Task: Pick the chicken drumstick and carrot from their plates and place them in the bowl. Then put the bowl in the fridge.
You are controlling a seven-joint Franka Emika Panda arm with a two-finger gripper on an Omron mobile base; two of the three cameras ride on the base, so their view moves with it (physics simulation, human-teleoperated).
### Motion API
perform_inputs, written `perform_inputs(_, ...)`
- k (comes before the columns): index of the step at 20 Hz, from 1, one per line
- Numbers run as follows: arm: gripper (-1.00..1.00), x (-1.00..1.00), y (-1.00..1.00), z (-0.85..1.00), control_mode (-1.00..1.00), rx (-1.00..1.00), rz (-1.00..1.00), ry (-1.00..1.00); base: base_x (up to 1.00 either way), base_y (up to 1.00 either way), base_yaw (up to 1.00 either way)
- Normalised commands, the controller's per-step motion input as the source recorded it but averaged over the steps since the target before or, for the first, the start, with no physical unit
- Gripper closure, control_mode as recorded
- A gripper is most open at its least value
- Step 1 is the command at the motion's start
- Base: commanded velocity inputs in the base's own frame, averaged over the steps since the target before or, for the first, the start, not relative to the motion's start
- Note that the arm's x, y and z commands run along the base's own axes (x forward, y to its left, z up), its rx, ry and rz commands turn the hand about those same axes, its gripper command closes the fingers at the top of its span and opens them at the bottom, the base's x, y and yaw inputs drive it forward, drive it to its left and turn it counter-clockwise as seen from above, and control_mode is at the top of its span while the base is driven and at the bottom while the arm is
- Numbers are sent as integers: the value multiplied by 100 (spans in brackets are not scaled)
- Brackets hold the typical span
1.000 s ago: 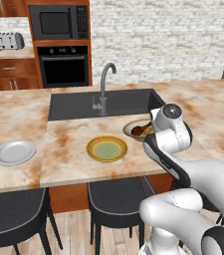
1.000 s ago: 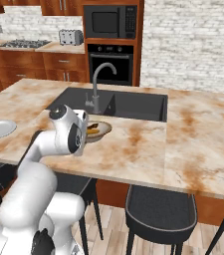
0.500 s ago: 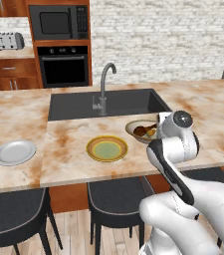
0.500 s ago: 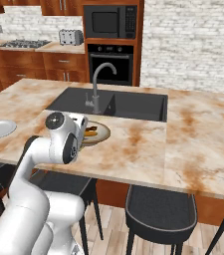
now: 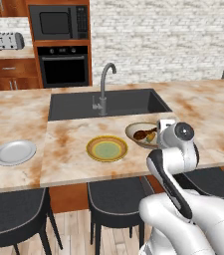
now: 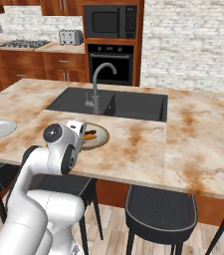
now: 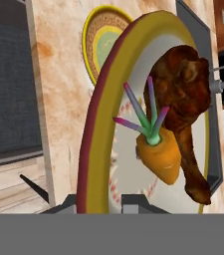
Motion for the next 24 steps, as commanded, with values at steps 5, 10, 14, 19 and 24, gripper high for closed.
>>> perform_inputs(5, 100, 0, 0, 0, -100, 0, 0, 0, 0, 0, 0)
perform_inputs(10, 100, 0, 0, 0, 100, 0, 0, 0, 0, 0, 0)
perform_inputs(14, 100, 0, 0, 0, 100, 0, 0, 0, 0, 0, 0)
perform_inputs(19, 100, 0, 0, 0, 100, 0, 0, 0, -45, -2, 9)
perform_inputs(24, 100, 0, 0, 0, 100, 0, 0, 0, -21, 8, 83)
